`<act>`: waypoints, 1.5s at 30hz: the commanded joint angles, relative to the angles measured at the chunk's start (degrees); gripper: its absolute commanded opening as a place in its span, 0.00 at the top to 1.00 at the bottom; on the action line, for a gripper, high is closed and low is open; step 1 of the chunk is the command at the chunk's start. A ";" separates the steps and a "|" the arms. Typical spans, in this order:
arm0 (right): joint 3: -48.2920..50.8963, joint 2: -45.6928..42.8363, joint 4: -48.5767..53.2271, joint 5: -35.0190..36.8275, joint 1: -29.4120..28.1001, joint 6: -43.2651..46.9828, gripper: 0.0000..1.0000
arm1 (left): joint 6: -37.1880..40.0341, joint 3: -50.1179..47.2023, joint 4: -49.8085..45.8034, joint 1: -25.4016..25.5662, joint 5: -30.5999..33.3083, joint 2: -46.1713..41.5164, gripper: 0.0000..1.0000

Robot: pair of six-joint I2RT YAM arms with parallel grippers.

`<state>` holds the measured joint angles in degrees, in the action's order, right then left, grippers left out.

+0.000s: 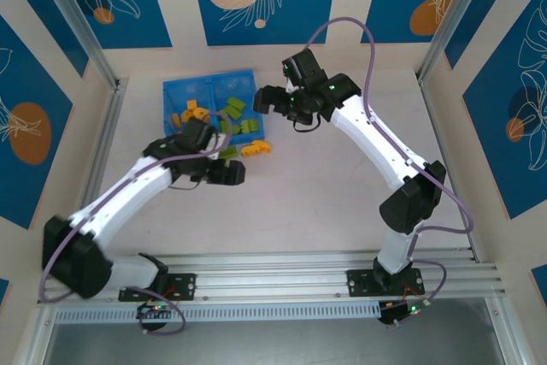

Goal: Sort the legos into containers by color

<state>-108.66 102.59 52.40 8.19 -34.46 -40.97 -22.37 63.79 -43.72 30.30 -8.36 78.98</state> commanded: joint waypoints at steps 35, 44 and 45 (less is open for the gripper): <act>4.51 -6.92 4.73 1.24 0.05 -4.01 0.04 | -34.13 20.00 0.41 1.12 18.03 40.32 0.55; 6.64 -6.46 2.40 -6.82 -1.50 -0.62 0.04 | -31.51 16.05 1.02 1.07 14.23 33.32 0.67; 7.00 -6.41 2.14 -8.05 -2.02 -0.09 0.04 | -31.27 15.74 0.97 1.09 13.92 32.03 0.68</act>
<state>-103.33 96.73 55.92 6.26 -35.09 -43.00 -54.85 81.08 -41.19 31.40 8.27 115.04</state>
